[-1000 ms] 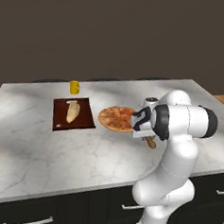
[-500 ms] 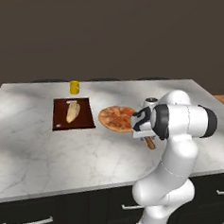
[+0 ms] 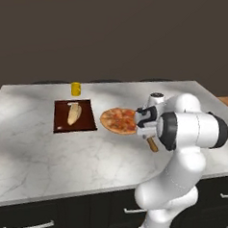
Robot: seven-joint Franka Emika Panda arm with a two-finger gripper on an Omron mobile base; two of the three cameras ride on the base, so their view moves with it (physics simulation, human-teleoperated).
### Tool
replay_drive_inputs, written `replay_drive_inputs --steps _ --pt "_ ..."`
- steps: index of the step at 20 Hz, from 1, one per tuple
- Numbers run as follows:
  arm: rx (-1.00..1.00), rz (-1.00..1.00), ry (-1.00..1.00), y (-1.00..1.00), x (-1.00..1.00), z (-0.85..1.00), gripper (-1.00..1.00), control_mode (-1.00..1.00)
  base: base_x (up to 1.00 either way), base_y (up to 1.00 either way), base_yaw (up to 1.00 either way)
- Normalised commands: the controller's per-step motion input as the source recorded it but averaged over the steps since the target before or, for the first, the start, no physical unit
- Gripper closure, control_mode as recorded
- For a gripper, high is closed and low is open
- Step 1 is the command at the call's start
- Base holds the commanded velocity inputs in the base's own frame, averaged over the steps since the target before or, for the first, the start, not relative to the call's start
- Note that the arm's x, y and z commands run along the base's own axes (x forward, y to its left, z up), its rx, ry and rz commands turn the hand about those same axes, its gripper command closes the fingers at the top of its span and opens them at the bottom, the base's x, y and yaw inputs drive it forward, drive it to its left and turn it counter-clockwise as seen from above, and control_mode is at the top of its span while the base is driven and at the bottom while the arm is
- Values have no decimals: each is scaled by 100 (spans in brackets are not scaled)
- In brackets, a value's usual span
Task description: Take the pizza cutter from the drawer on the right and place it on the dining counter for cutting.
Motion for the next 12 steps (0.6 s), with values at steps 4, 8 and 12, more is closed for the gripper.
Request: replay_drive_inputs --steps 4,8,12 --pt "0 0 0 0 -25 71 -100 -100 0 0 0" --pt "0 0 0 0 -36 70 -100 -100 0 0 0" --pt "0 0 -4 0 -58 57 -100 -100 0 0 0"
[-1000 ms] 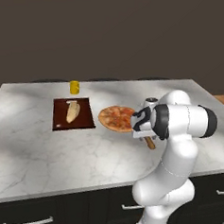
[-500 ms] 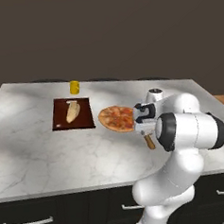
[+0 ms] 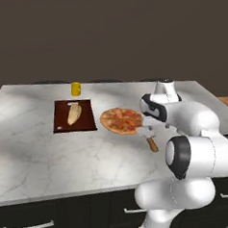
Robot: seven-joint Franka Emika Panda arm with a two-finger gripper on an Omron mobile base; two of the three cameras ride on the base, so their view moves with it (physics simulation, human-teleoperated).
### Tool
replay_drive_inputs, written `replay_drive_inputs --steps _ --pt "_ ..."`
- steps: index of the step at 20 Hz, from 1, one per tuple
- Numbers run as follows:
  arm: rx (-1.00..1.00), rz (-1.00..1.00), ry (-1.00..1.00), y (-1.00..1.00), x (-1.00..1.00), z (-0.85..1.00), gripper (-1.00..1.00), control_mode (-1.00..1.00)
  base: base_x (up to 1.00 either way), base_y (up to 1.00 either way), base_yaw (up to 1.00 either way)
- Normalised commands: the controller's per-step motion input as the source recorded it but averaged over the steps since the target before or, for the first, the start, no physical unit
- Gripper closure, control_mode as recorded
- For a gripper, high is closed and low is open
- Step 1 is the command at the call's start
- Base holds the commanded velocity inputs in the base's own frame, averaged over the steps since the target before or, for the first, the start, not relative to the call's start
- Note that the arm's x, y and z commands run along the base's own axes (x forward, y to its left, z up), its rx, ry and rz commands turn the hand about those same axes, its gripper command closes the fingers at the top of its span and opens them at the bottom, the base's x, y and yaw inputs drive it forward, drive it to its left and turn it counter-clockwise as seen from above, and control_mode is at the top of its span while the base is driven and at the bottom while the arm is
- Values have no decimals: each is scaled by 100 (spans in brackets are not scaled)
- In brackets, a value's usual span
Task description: Take the pizza cutter from the drawer on the right and place it on the dining counter for cutting.
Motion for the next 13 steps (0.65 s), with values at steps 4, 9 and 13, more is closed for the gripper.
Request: replay_drive_inputs --steps 4,9,13 --pt "0 0 -2 0 -62 48 -100 -100 0 0 0" --pt "0 0 -1 0 -73 39 -100 -100 0 0 0" --pt "0 0 0 0 -83 39 -100 -100 0 0 0"
